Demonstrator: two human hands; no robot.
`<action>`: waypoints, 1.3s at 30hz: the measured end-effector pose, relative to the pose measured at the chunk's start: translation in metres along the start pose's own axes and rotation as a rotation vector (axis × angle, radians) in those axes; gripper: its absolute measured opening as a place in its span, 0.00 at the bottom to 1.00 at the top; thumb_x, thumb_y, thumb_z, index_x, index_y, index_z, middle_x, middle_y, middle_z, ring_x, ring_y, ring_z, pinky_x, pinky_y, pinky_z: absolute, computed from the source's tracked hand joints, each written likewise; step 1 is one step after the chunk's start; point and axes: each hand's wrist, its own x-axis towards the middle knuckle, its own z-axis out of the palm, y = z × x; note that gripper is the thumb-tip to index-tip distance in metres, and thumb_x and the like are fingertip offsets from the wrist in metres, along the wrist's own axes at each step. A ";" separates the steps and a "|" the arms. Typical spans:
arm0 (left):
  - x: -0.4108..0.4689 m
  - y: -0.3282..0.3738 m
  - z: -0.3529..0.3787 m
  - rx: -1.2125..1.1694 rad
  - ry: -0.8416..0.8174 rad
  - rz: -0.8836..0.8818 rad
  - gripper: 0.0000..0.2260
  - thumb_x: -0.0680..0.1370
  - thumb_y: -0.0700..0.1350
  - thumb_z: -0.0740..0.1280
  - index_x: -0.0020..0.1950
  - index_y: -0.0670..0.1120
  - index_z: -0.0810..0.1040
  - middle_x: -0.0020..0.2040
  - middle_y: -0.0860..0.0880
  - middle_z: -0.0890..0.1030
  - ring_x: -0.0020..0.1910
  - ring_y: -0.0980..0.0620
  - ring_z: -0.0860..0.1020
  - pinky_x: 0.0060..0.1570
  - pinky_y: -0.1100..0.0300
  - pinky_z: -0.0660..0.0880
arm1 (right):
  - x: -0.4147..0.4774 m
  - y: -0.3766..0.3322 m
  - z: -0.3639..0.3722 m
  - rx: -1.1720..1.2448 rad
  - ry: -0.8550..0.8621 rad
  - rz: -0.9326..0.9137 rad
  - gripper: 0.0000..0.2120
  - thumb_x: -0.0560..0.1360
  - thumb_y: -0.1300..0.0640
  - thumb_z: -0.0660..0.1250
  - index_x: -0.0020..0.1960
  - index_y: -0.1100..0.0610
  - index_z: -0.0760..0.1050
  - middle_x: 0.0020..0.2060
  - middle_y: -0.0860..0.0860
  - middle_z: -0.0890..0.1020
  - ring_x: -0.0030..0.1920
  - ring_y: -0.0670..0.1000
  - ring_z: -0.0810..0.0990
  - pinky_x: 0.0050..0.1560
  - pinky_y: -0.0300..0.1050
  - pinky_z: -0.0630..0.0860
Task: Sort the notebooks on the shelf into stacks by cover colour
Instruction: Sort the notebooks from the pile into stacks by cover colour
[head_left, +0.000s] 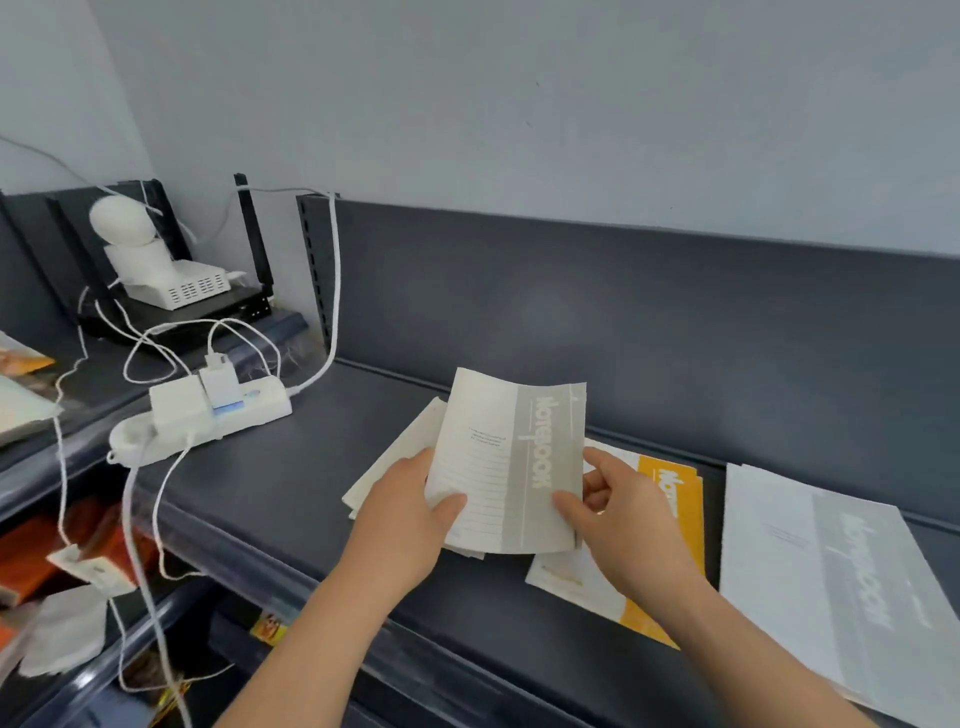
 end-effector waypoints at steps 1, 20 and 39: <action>0.003 -0.006 -0.004 0.020 -0.006 0.009 0.13 0.78 0.47 0.64 0.63 0.55 0.73 0.55 0.56 0.76 0.51 0.58 0.73 0.47 0.64 0.68 | -0.001 -0.004 0.006 0.002 0.006 0.013 0.18 0.76 0.53 0.65 0.65 0.48 0.69 0.38 0.41 0.76 0.38 0.40 0.76 0.31 0.30 0.70; 0.037 -0.065 -0.027 0.180 -0.075 -0.004 0.12 0.80 0.46 0.60 0.63 0.50 0.70 0.56 0.50 0.71 0.54 0.52 0.64 0.51 0.60 0.65 | 0.018 -0.020 0.079 -0.319 -0.022 0.035 0.08 0.77 0.48 0.62 0.46 0.51 0.67 0.38 0.46 0.75 0.39 0.47 0.76 0.45 0.40 0.75; 0.037 -0.045 -0.032 0.344 -0.006 0.387 0.15 0.80 0.45 0.60 0.66 0.46 0.74 0.63 0.51 0.75 0.60 0.48 0.73 0.60 0.56 0.67 | -0.027 -0.050 0.047 -0.561 0.263 0.023 0.19 0.78 0.48 0.60 0.68 0.51 0.70 0.65 0.46 0.74 0.64 0.48 0.72 0.61 0.37 0.67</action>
